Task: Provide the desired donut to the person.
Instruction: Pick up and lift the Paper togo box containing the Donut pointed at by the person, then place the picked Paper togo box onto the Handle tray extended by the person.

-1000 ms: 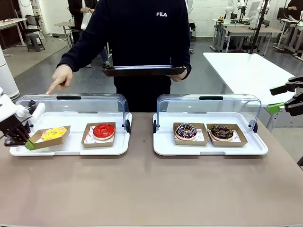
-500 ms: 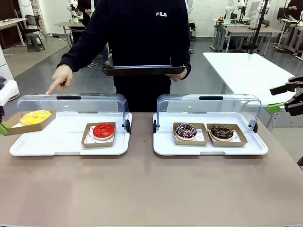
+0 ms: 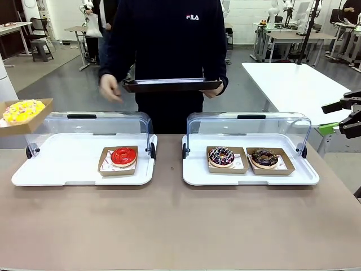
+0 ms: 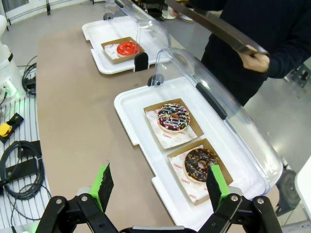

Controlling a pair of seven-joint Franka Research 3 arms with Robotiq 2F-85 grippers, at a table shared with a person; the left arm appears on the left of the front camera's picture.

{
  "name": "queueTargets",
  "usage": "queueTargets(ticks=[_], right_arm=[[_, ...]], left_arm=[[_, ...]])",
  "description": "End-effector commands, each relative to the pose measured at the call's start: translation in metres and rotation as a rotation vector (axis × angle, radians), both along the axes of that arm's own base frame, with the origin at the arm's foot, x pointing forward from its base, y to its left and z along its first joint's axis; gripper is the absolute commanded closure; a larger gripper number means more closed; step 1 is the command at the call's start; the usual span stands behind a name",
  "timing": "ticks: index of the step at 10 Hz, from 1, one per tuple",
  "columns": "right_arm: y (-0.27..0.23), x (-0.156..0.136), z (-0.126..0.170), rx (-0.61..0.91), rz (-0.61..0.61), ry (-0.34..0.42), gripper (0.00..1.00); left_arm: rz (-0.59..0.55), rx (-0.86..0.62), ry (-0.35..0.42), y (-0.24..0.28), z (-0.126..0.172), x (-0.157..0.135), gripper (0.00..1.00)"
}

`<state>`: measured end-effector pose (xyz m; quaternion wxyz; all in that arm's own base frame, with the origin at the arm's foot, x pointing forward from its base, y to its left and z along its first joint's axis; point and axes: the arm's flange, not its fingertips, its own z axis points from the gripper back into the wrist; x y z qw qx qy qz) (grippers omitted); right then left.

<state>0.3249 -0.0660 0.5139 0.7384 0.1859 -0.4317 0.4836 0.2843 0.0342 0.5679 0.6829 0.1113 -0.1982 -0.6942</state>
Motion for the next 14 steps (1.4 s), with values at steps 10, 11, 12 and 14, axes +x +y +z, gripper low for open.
queueTargets(ticks=[10, 11, 12, 14], right_arm=[[0.000, 0.003, -0.001, 0.023, 0.014, -0.018, 0.00], [0.000, 0.003, -0.001, 0.023, 0.014, -0.018, 0.00], [0.000, 0.003, -0.001, 0.023, 0.014, -0.018, 0.00], [0.000, 0.003, -0.001, 0.023, 0.014, -0.018, 0.00]], left_arm=[[0.000, 0.000, 0.000, 0.000, 0.000, 0.000, 1.00], [0.000, 0.000, 0.000, 0.000, 0.000, 0.000, 1.00], [0.000, 0.000, 0.000, 0.000, 0.000, 0.000, 1.00], [0.000, 0.000, 0.000, 0.000, 0.000, 0.000, 1.00]])
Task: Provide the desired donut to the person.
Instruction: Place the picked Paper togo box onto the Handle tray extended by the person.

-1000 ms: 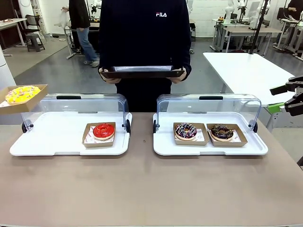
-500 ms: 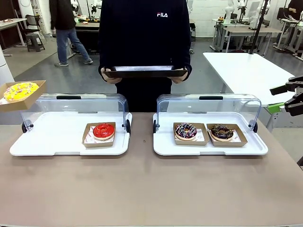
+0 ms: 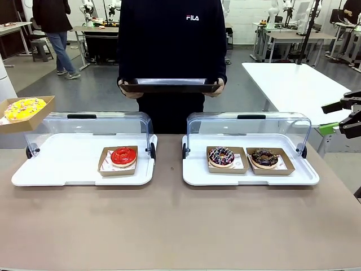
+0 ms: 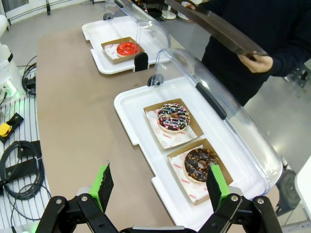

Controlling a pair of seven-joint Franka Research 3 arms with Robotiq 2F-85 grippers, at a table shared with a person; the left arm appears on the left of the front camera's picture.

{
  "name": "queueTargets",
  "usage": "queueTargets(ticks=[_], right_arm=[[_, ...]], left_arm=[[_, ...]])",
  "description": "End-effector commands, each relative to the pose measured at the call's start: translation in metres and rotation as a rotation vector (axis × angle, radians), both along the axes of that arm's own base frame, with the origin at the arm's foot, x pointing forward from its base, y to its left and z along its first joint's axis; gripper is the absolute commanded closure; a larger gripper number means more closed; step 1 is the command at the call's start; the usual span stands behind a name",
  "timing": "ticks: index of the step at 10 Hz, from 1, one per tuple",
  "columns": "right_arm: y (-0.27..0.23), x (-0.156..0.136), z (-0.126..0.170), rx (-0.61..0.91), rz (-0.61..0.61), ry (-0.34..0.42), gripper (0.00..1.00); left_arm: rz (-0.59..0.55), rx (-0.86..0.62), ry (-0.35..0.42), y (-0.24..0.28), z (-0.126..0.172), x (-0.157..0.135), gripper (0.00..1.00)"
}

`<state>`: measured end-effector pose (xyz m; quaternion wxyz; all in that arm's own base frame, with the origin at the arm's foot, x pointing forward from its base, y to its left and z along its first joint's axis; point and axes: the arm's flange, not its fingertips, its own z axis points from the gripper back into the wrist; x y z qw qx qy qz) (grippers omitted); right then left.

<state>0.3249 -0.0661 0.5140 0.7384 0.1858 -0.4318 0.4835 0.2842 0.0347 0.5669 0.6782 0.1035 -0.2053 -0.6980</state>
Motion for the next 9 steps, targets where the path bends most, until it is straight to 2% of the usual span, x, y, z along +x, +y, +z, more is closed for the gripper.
queueTargets(ticks=[1, 9], right_arm=[[0.0001, 0.0029, -0.0007, 0.023, 0.014, -0.018, 0.00], [0.0001, 0.0029, -0.0007, 0.023, 0.014, -0.018, 0.00]], left_arm=[[0.016, 0.018, 0.000, -0.0006, 0.0010, 0.0001, 1.00], [0.016, 0.018, 0.000, -0.0006, 0.0010, 0.0001, 1.00]])
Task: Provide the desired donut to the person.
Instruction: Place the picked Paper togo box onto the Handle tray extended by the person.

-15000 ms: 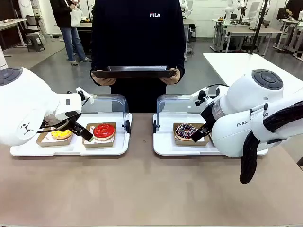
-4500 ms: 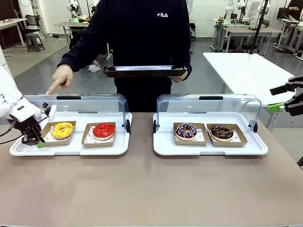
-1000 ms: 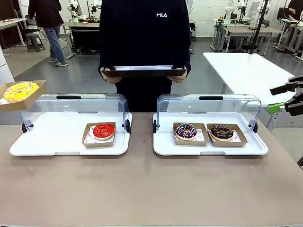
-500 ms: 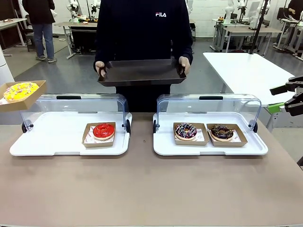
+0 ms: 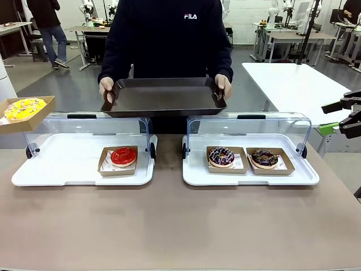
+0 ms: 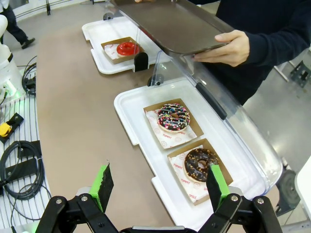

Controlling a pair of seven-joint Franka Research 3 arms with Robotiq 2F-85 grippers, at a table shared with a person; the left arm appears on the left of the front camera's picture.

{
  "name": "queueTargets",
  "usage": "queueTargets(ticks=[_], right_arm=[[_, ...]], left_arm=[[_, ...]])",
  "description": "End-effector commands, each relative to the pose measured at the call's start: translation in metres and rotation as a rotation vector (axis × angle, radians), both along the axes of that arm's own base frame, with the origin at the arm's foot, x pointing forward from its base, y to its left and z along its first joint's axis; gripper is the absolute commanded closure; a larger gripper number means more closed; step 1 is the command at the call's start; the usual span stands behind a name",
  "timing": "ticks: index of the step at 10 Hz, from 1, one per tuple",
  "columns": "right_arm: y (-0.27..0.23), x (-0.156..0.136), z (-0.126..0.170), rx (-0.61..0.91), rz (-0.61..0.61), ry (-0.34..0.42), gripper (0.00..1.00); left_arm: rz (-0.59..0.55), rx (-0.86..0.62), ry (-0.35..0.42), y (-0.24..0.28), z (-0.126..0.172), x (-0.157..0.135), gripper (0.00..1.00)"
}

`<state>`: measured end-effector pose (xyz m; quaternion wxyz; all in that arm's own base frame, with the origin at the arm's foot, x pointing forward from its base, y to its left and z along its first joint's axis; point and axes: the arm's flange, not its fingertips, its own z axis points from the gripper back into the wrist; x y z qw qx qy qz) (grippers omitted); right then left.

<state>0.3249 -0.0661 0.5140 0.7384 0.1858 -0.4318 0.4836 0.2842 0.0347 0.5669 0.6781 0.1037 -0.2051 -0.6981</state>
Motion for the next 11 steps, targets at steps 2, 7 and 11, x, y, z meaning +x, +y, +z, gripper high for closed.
queueTargets(ticks=[2, 7, 11], right_arm=[[0.0001, 0.0029, -0.0007, 0.023, 0.014, -0.018, 0.00], [0.0001, 0.0029, -0.0007, 0.023, 0.014, -0.018, 0.00], [0.0001, 0.0029, -0.0007, 0.023, 0.014, -0.018, 0.00]], left_arm=[[0.017, 0.017, 0.000, -0.0005, 0.0010, 0.0001, 1.00], [0.017, 0.017, 0.000, -0.0005, 0.0010, 0.0001, 1.00], [0.017, 0.017, 0.000, -0.0005, 0.0010, 0.0001, 1.00]])
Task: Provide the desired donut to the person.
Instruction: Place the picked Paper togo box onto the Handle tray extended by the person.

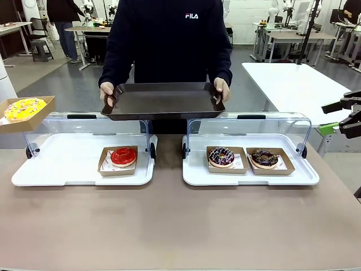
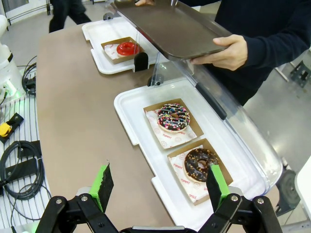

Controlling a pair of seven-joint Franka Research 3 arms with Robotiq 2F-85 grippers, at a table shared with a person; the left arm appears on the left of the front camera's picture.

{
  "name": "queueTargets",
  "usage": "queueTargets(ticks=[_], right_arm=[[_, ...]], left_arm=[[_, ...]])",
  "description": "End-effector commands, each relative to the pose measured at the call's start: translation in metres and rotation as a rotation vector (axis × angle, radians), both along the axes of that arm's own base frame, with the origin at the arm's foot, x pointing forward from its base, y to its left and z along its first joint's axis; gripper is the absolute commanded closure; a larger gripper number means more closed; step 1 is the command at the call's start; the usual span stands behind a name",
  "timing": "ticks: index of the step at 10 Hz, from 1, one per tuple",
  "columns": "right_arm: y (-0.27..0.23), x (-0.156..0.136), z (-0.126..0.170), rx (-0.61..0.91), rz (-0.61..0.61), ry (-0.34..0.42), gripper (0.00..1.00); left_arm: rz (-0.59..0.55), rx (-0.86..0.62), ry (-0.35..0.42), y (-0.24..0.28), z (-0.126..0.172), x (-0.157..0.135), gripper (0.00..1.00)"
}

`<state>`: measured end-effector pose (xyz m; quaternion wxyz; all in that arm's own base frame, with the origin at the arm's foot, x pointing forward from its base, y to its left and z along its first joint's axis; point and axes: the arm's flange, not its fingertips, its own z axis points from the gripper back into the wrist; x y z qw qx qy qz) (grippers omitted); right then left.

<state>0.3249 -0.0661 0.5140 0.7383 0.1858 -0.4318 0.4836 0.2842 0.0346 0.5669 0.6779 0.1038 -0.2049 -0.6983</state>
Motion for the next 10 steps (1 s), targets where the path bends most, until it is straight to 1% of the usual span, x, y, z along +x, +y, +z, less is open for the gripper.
queueTargets(ticks=[1, 10], right_arm=[[0.0001, 0.0029, -0.0007, 0.023, 0.014, -0.018, 0.00], [0.0001, 0.0029, -0.0007, 0.023, 0.014, -0.018, 0.00]], left_arm=[[0.017, 0.017, 0.000, -0.0004, 0.0010, 0.0001, 1.00], [0.017, 0.017, 0.000, -0.0004, 0.0010, 0.0001, 1.00]])
